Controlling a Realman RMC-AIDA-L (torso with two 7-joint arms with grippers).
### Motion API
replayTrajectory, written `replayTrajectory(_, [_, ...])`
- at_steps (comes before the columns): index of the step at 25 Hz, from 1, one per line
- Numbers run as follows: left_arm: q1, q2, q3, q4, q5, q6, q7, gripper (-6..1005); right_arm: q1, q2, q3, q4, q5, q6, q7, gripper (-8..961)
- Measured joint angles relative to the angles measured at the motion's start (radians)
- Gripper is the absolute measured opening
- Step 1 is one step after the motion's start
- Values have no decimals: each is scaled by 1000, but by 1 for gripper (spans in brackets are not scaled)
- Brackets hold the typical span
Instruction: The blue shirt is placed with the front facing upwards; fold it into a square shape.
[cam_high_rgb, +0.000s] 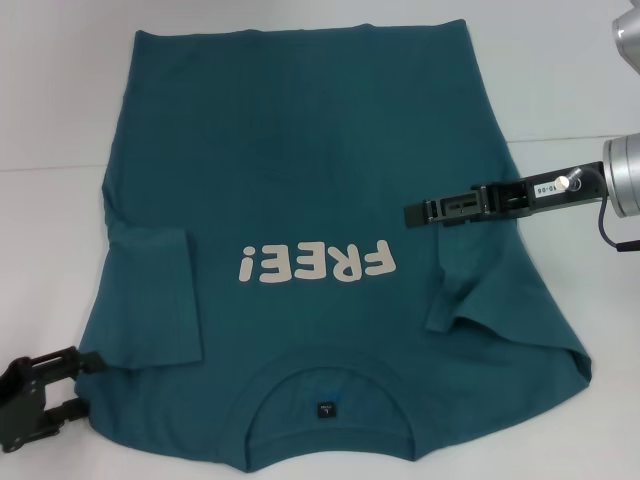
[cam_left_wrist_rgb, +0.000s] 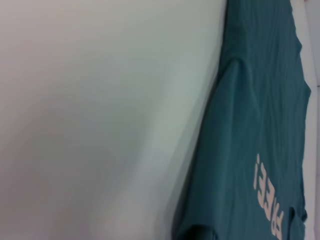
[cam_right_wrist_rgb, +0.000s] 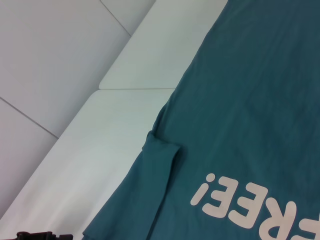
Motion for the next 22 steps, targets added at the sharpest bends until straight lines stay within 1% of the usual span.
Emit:
replayTrajectory(9, [-26, 5, -3, -20, -35, 40, 46, 745, 0, 0, 0, 0, 1, -1, -2, 897])
replayTrajectory(22, [28, 6, -24, 38, -28, 33, 31, 741, 0, 0, 0, 0, 2, -1, -2, 889])
